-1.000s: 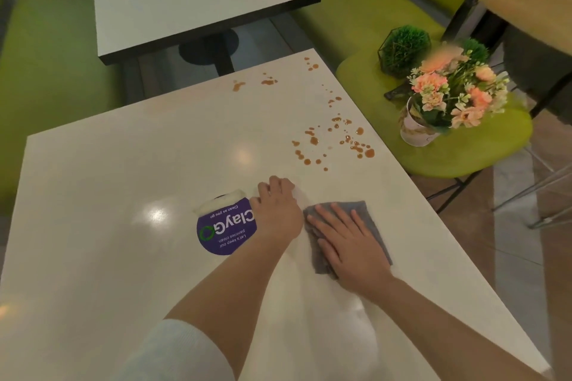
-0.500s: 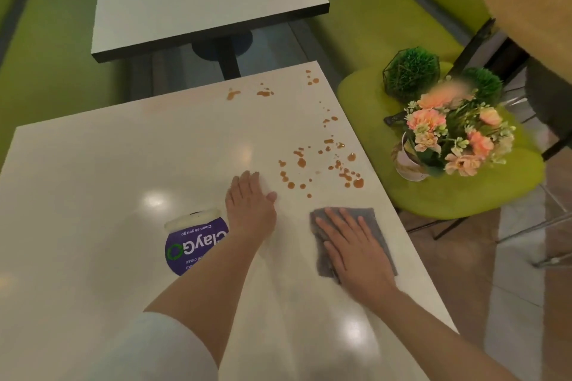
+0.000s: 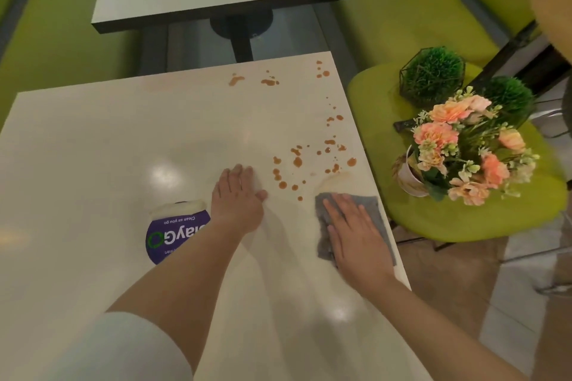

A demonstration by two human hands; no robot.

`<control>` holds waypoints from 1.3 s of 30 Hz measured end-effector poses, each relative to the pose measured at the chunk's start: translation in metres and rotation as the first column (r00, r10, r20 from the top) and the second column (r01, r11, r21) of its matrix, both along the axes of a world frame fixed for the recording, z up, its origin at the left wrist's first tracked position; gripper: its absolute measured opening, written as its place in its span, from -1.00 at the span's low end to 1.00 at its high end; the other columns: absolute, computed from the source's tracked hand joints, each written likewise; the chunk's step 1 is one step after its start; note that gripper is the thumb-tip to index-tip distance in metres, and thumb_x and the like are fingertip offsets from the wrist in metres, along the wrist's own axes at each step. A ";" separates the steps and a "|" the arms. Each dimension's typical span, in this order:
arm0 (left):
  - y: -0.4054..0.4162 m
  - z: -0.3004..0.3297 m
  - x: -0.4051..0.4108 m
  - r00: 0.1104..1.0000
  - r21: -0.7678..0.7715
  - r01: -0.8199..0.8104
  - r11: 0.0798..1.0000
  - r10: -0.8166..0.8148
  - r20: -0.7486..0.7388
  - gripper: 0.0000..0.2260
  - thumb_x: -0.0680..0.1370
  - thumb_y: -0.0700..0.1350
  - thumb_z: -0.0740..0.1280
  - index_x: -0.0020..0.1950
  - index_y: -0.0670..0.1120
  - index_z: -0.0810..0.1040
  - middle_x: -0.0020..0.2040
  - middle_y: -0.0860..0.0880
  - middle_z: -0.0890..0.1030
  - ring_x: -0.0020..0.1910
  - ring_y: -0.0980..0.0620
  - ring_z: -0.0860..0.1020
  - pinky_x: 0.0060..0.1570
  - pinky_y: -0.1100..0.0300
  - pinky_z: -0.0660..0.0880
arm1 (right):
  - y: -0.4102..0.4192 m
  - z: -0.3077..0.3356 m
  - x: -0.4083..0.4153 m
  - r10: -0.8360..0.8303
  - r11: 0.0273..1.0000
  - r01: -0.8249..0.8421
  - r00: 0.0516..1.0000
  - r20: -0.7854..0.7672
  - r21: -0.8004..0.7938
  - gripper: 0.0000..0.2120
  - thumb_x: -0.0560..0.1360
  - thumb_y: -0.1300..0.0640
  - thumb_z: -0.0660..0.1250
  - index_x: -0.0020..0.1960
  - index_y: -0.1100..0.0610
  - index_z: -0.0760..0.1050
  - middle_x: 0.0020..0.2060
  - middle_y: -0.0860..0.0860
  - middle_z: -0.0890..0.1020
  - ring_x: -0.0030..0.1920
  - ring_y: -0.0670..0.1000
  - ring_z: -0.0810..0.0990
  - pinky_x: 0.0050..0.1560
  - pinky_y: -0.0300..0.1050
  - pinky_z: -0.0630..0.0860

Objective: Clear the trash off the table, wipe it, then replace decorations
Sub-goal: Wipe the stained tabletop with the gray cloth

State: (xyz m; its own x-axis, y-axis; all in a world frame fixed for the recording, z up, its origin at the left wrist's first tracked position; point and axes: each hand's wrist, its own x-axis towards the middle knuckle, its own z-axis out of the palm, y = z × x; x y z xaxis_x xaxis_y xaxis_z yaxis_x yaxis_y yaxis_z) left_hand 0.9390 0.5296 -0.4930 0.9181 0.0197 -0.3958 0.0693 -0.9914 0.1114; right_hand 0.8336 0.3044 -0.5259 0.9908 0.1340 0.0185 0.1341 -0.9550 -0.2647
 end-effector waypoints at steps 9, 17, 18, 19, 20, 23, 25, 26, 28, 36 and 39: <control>-0.003 0.007 -0.002 1.000 0.010 -0.016 1.000 0.016 -0.024 -0.45 0.69 0.11 -0.05 0.60 -0.03 -0.17 0.60 -0.03 -0.16 0.57 -0.06 -0.21 0.53 0.04 -0.15 | 0.033 0.005 0.031 0.019 0.999 -0.020 0.998 -0.056 -0.027 -0.45 0.64 -0.04 -0.17 0.59 0.09 0.10 0.58 0.04 0.11 0.58 0.01 0.01 0.56 0.02 -0.06; -0.003 0.006 -0.003 1.000 -0.025 -0.031 0.999 0.031 -0.001 -0.46 0.68 0.10 -0.05 0.60 -0.03 -0.16 0.60 -0.02 -0.15 0.57 -0.06 -0.21 0.52 0.03 -0.17 | 0.008 0.000 0.076 -0.158 0.987 0.156 0.986 -0.045 -0.046 -0.43 0.62 -0.07 -0.21 0.59 0.03 0.07 0.58 0.00 0.09 0.58 0.00 -0.01 0.56 0.03 -0.10; -0.002 0.005 -0.003 0.999 -0.025 -0.033 0.999 0.033 0.005 -0.46 0.68 0.11 -0.04 0.60 -0.03 -0.16 0.60 -0.02 -0.15 0.57 -0.05 -0.21 0.52 0.03 -0.16 | 0.020 0.002 0.076 -0.145 0.989 0.143 0.988 -0.048 -0.044 -0.44 0.62 -0.07 -0.20 0.59 0.03 0.07 0.58 0.01 0.08 0.58 0.01 -0.02 0.56 0.04 -0.11; -0.003 0.004 -0.004 0.999 -0.027 -0.032 0.999 0.033 0.007 -0.45 0.68 0.11 -0.04 0.60 -0.02 -0.15 0.60 -0.02 -0.15 0.57 -0.05 -0.21 0.52 0.03 -0.16 | 0.030 0.003 0.070 -0.092 0.995 0.090 0.994 -0.062 -0.036 -0.45 0.63 -0.07 -0.19 0.59 0.02 0.06 0.59 0.01 0.08 0.58 0.00 -0.03 0.56 0.04 -0.11; -0.003 0.003 -0.004 0.999 -0.032 -0.036 0.999 0.036 0.007 -0.45 0.68 0.11 -0.04 0.60 -0.02 -0.15 0.60 -0.01 -0.15 0.57 -0.05 -0.22 0.52 0.03 -0.16 | 0.038 0.003 0.061 -0.007 1.000 0.006 0.997 -0.071 -0.020 -0.46 0.64 -0.07 -0.17 0.59 0.00 0.06 0.58 -0.01 0.08 0.58 -0.01 -0.04 0.56 0.03 -0.11; -0.002 0.003 -0.003 0.999 -0.047 -0.041 0.998 0.041 0.001 -0.45 0.68 0.11 -0.04 0.60 -0.01 -0.16 0.60 -0.01 -0.16 0.56 -0.04 -0.23 0.53 0.02 -0.17 | 0.030 0.009 0.048 0.173 0.985 -0.172 0.981 -0.084 0.024 -0.48 0.65 -0.09 -0.14 0.59 -0.05 0.10 0.57 -0.09 0.11 0.57 -0.10 -0.05 0.56 0.00 -0.09; -0.002 0.002 -0.003 0.999 -0.052 -0.035 0.998 0.035 0.001 -0.45 0.68 0.11 -0.05 0.60 -0.01 -0.17 0.60 -0.01 -0.17 0.56 -0.04 -0.24 0.53 0.02 -0.17 | 0.012 0.006 0.066 0.097 0.995 -0.097 0.993 -0.072 0.003 -0.47 0.64 -0.10 -0.17 0.59 -0.05 0.09 0.57 -0.09 0.10 0.57 -0.10 -0.04 0.56 -0.01 -0.11; -0.002 0.002 -0.003 0.999 -0.055 -0.034 0.998 0.035 0.002 -0.45 0.68 0.11 -0.05 0.60 -0.02 -0.17 0.60 -0.02 -0.17 0.56 -0.04 -0.25 0.53 0.02 -0.18 | 0.006 0.004 0.078 0.020 1.000 -0.021 0.998 -0.062 -0.016 -0.45 0.63 -0.10 -0.19 0.59 -0.03 0.09 0.58 -0.07 0.11 0.57 -0.09 -0.03 0.56 -0.01 -0.12; -0.001 0.000 -0.005 0.999 -0.054 -0.036 0.998 0.037 0.011 -0.46 0.68 0.11 -0.06 0.60 -0.02 -0.17 0.60 -0.02 -0.17 0.56 -0.04 -0.25 0.53 0.02 -0.18 | 0.011 0.003 0.099 -0.111 0.993 0.109 0.993 -0.046 -0.036 -0.41 0.60 -0.10 -0.23 0.59 0.01 0.10 0.58 -0.03 0.13 0.57 -0.04 0.00 0.56 0.02 -0.14; -0.002 0.001 -0.003 0.999 -0.063 -0.037 0.997 0.037 0.002 -0.45 0.68 0.12 -0.05 0.60 -0.01 -0.17 0.60 -0.01 -0.17 0.56 -0.04 -0.24 0.52 0.03 -0.18 | 0.027 0.005 0.092 0.158 0.987 -0.159 0.985 -0.066 -0.014 -0.45 0.63 -0.09 -0.16 0.59 -0.01 0.09 0.57 -0.06 0.14 0.57 -0.07 0.01 0.56 0.01 -0.10; 0.000 0.002 -0.004 0.999 -0.067 -0.037 0.997 0.037 -0.005 -0.45 0.68 0.12 -0.06 0.60 -0.01 -0.18 0.60 0.00 -0.18 0.56 -0.04 -0.25 0.52 0.02 -0.19 | 0.014 0.002 0.119 -0.080 0.996 0.078 0.995 -0.053 -0.043 -0.45 0.63 -0.06 -0.16 0.59 0.01 0.08 0.58 -0.04 0.12 0.57 -0.03 0.01 0.55 0.00 -0.16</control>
